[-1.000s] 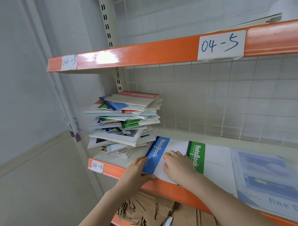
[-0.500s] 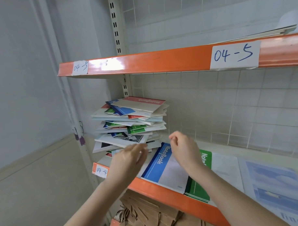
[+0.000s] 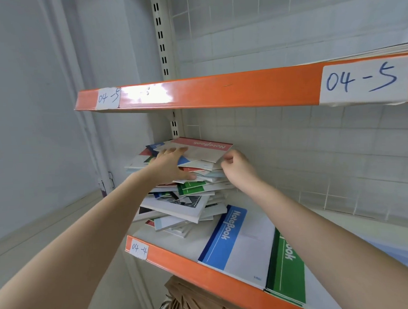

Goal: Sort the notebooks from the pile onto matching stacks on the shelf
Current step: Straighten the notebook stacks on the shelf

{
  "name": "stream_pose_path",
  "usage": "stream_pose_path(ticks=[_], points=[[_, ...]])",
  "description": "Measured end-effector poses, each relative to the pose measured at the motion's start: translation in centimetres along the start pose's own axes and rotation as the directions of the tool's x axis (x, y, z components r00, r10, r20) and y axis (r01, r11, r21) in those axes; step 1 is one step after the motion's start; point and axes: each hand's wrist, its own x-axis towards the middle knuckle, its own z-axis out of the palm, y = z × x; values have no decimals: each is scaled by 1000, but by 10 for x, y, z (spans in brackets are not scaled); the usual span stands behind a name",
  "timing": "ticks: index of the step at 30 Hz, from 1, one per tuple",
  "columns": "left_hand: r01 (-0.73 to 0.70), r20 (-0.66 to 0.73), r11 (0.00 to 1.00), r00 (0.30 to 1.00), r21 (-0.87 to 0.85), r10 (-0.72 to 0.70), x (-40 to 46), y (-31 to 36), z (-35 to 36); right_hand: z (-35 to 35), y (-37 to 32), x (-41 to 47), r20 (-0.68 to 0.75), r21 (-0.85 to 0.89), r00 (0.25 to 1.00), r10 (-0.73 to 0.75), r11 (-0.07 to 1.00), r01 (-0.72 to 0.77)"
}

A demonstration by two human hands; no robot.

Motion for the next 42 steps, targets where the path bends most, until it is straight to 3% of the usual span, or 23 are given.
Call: stream_pose_path(ticks=[4,8,11,15,19,22,25,28,33,36,38,42], points=[[-121,-16,984,992,132,124,0,2,-10,-1,4,9,-15,21,1000,-8,1000,8],[-161,-12,959,986,235,169,-6,9,-17,0,11,11,-7,305,993,114,946,-106],[-154,15,933,987,326,158,-10,14,-14,2,11,12,20,411,990,142,901,-137],[-145,27,931,989,335,144,-15,26,-6,2,6,12,61,424,989,138,893,-151],[-162,-73,908,976,386,205,-25,36,2,0,2,10,62,454,982,177,872,-185],[-225,-253,886,904,405,345,-36,45,12,4,4,7,-87,528,957,278,827,-192],[-318,-426,869,773,380,469,-53,60,28,5,8,1,-209,683,848,486,693,-229],[-352,-486,872,728,341,484,-67,77,48,-9,9,-9,98,829,789,607,388,-402],[-438,-501,860,700,260,509,-81,92,60,-25,5,-24,363,760,738,568,278,-588],[-501,-476,833,689,234,547,-87,97,56,-26,10,-32,403,747,752,522,288,-599],[-513,-533,841,669,174,518,-94,94,51,-28,18,-36,372,762,773,514,307,-571],[-353,-706,935,656,23,266,-96,70,35,-39,51,-39,251,848,761,598,243,-471]])
